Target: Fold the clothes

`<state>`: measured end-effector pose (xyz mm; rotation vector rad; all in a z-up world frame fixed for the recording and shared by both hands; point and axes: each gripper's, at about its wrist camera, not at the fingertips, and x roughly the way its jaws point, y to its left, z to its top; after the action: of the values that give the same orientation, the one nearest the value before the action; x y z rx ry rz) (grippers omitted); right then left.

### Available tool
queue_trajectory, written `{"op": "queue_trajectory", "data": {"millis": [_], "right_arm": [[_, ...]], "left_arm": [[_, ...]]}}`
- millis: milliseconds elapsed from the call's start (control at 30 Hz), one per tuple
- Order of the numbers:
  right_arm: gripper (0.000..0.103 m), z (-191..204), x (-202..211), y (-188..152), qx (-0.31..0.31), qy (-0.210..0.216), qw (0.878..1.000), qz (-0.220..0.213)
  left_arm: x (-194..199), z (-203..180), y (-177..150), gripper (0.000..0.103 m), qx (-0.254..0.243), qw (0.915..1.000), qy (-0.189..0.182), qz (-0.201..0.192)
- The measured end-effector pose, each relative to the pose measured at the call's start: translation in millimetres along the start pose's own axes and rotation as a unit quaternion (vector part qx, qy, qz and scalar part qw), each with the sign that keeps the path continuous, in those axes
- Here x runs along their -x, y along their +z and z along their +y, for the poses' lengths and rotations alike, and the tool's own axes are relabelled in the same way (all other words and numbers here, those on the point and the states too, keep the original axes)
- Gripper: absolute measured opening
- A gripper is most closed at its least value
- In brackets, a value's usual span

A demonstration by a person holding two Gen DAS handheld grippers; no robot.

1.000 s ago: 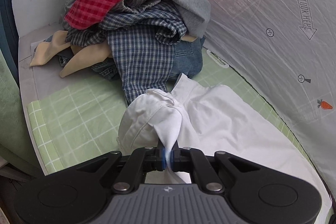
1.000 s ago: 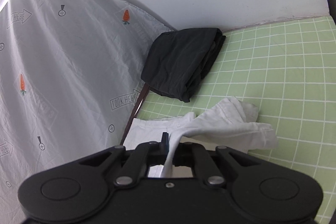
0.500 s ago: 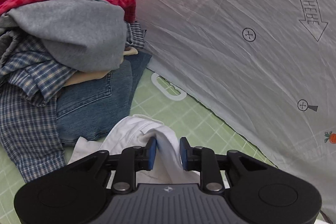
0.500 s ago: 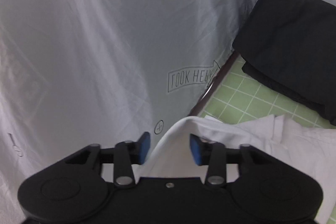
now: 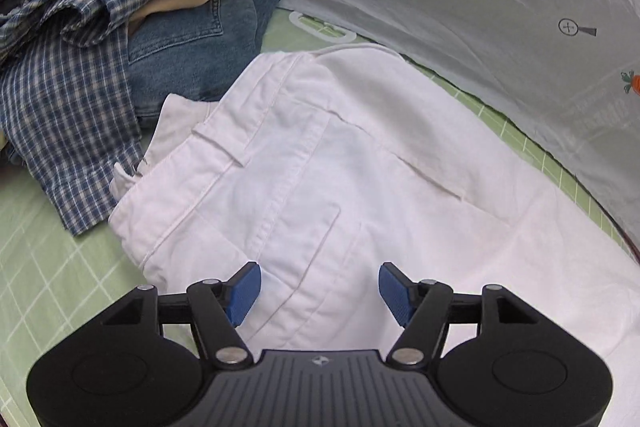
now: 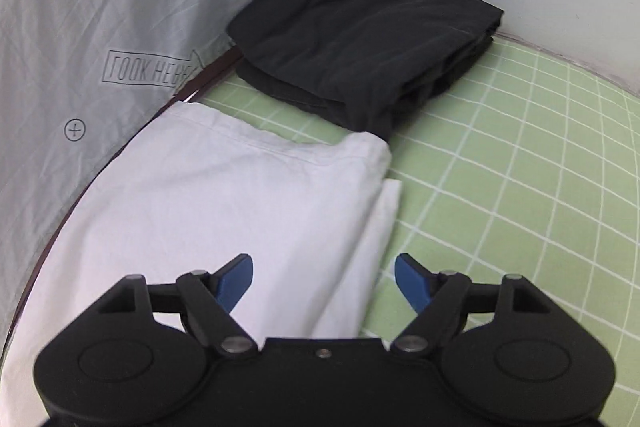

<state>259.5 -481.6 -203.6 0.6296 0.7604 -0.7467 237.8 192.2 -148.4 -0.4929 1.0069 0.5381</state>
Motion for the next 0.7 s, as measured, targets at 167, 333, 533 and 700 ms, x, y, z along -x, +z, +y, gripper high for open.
{"op": "queue_trajectory", "data": {"millis": [167, 333, 533, 700], "right_arm": [[0.079, -11.6, -9.8, -9.5, -0.013, 0.018, 1.000, 0.008], [0.056, 12.9, -14.4, -11.5, 0.035, 0.028, 0.999, 0.000], [0.003, -16.6, 6.7, 0.4, 0.035, -0.026, 0.998, -0.040], [0.000, -74.5, 38.9, 25.6, 0.030, -0.107, 0.989, -0.099]], "left_arm": [[-4.3, -0.1, -23.5, 0.068, -0.018, 0.9994, 0.019, 0.022], [-12.6, 1.0, -31.3, 0.069, -0.032, 0.9985, 0.032, 0.029], [-19.1, 16.3, -39.4, 0.070, -0.039, 0.9971, 0.041, 0.051], [-10.9, 42.4, -53.0, 0.070, -0.016, 0.9979, 0.033, 0.054]]}}
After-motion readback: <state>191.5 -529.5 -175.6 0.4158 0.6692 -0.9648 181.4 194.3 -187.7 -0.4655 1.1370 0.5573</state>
